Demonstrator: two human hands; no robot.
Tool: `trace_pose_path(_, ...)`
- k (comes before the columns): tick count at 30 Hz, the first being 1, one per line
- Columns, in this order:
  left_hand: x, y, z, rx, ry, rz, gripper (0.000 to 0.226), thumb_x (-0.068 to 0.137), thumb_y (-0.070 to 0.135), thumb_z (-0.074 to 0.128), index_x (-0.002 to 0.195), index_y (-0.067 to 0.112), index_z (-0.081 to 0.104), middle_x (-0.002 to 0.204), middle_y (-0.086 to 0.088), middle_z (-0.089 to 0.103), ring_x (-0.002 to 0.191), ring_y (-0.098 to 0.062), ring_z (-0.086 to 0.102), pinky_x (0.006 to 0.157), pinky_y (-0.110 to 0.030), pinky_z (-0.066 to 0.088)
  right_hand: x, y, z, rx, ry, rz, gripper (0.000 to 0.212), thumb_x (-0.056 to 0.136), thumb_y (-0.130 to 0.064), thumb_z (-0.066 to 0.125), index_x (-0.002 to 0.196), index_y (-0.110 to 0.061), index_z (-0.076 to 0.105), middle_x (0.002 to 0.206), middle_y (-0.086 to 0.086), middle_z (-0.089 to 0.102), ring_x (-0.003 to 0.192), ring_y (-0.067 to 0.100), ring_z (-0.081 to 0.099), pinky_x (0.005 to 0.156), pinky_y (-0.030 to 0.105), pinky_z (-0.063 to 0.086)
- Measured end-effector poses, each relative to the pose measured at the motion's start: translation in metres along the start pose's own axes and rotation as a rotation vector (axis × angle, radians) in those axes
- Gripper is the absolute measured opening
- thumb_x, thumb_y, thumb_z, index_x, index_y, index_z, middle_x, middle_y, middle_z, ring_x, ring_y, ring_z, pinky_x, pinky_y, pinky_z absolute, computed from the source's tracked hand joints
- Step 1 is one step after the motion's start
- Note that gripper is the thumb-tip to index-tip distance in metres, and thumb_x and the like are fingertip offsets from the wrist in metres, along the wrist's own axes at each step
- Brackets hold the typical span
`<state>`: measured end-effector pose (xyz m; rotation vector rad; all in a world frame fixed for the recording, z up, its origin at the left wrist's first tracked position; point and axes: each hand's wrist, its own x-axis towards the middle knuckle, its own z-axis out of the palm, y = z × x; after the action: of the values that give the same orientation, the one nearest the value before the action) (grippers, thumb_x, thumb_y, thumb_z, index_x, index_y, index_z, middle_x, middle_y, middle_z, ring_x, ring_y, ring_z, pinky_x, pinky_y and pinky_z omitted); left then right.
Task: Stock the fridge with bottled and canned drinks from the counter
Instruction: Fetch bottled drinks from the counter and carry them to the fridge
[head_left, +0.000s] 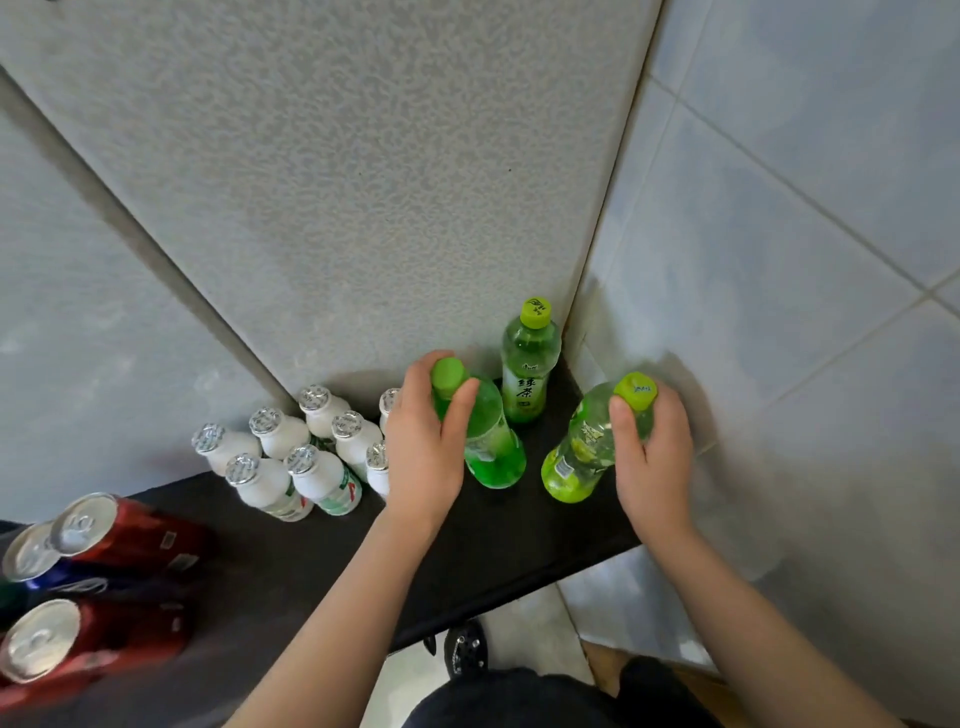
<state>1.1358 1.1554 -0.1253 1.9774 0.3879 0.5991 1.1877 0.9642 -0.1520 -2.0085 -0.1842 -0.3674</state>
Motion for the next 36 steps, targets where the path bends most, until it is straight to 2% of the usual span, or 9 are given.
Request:
trace_pose_path(4, -0.027, 0.016, -0.017, -0.226, 0.145, -0.095, 0.026, 0.085, 0.048, 0.049, 0.109, 0.041, 0.050, 0.095, 0.012, 0.065, 0.091, -0.006, 0.061, 0.081, -0.023, 0.049, -0.011, -0.012, -0.005, 0.097, -0.028, 0.045, 0.016, 0.086, -0.051, 0.044, 0.081, -0.037, 0.049, 0.080, -0.010, 0.051, 0.079, 0.001, 0.050, 0.071, 0.011, 0.037)
trace_pose_path(7, -0.047, 0.022, -0.036, -0.292, 0.268, -0.134, 0.021, 0.084, 0.047, 0.048, 0.104, 0.047, 0.053, 0.096, 0.016, 0.066, 0.092, -0.004, 0.061, 0.083, -0.020, 0.048, -0.020, -0.025, -0.003, 0.151, -0.124, -0.029, 0.009, 0.087, -0.049, 0.047, 0.082, -0.044, 0.052, 0.083, -0.018, 0.053, 0.080, -0.001, 0.051, 0.073, 0.009, 0.037)
trace_pose_path(9, -0.063, 0.022, -0.051, -0.290, 0.339, -0.165, 0.019, 0.085, 0.043, 0.048, 0.103, 0.045, 0.055, 0.095, 0.009, 0.067, 0.093, -0.006, 0.062, 0.082, -0.020, 0.047, -0.026, -0.037, 0.001, 0.173, -0.189, -0.097, 0.007, 0.089, -0.048, 0.047, 0.086, -0.044, 0.052, 0.087, -0.020, 0.053, 0.084, -0.003, 0.050, 0.075, 0.007, 0.035)
trace_pose_path(14, -0.115, 0.020, -0.087, -0.217, 0.544, -0.235, 0.018, 0.089, 0.032, 0.047, 0.105, 0.036, 0.054, 0.092, 0.015, 0.066, 0.089, 0.000, 0.060, 0.079, -0.012, 0.045, -0.047, -0.070, 0.020, 0.295, -0.349, -0.240, 0.010, 0.091, -0.041, 0.049, 0.090, -0.031, 0.051, 0.087, -0.014, 0.050, 0.083, -0.002, 0.049, 0.076, 0.008, 0.036)
trace_pose_path(18, -0.174, 0.015, -0.110, -0.194, 0.703, -0.298, 0.018, 0.092, 0.026, 0.047, 0.107, 0.029, 0.055, 0.089, 0.005, 0.068, 0.085, -0.005, 0.061, 0.073, -0.013, 0.047, -0.078, -0.089, 0.040, 0.452, -0.508, -0.341, 0.004, 0.091, -0.030, 0.052, 0.090, -0.027, 0.051, 0.084, -0.006, 0.049, 0.081, -0.001, 0.048, 0.077, 0.012, 0.037)
trace_pose_path(23, -0.263, 0.009, -0.125, -0.116, 0.918, -0.449, 0.018, 0.092, 0.024, 0.048, 0.108, 0.026, 0.056, 0.089, 0.007, 0.067, 0.083, -0.005, 0.062, 0.070, -0.013, 0.048, -0.141, -0.105, 0.062, 0.558, -0.781, -0.362, 0.004, 0.089, -0.030, 0.052, 0.086, -0.031, 0.050, 0.083, -0.011, 0.048, 0.079, 0.006, 0.047, 0.076, 0.020, 0.039)
trace_pose_path(27, -0.336, 0.018, -0.131, -0.056, 1.074, -0.572, 0.019, 0.090, 0.030, 0.049, 0.107, 0.033, 0.055, 0.091, 0.007, 0.069, 0.085, -0.011, 0.064, 0.071, -0.023, 0.052, -0.199, -0.116, 0.065, 0.545, -1.040, -0.382, 0.017, 0.088, -0.034, 0.051, 0.074, -0.026, 0.044, 0.075, -0.007, 0.043, 0.073, 0.002, 0.043, 0.071, 0.015, 0.034)
trace_pose_path(33, -0.432, 0.042, -0.136, 0.028, 1.429, -0.640, 0.018, 0.090, 0.028, 0.048, 0.105, 0.038, 0.055, 0.091, 0.010, 0.068, 0.083, -0.002, 0.062, 0.065, -0.009, 0.047, -0.280, -0.139, 0.054, 0.528, -1.460, -0.507, 0.016, 0.087, -0.046, 0.049, 0.074, -0.038, 0.045, 0.076, -0.014, 0.045, 0.074, 0.001, 0.046, 0.070, 0.010, 0.034)
trace_pose_path(36, -0.479, 0.054, -0.135, 0.051, 1.571, -0.659, 0.018, 0.091, 0.028, 0.048, 0.106, 0.037, 0.054, 0.091, 0.009, 0.068, 0.084, -0.004, 0.061, 0.068, -0.012, 0.048, -0.322, -0.147, 0.043, 0.498, -1.635, -0.552, 0.015, 0.085, -0.053, 0.049, 0.077, -0.041, 0.050, 0.079, -0.015, 0.049, 0.080, -0.001, 0.048, 0.072, 0.009, 0.034)
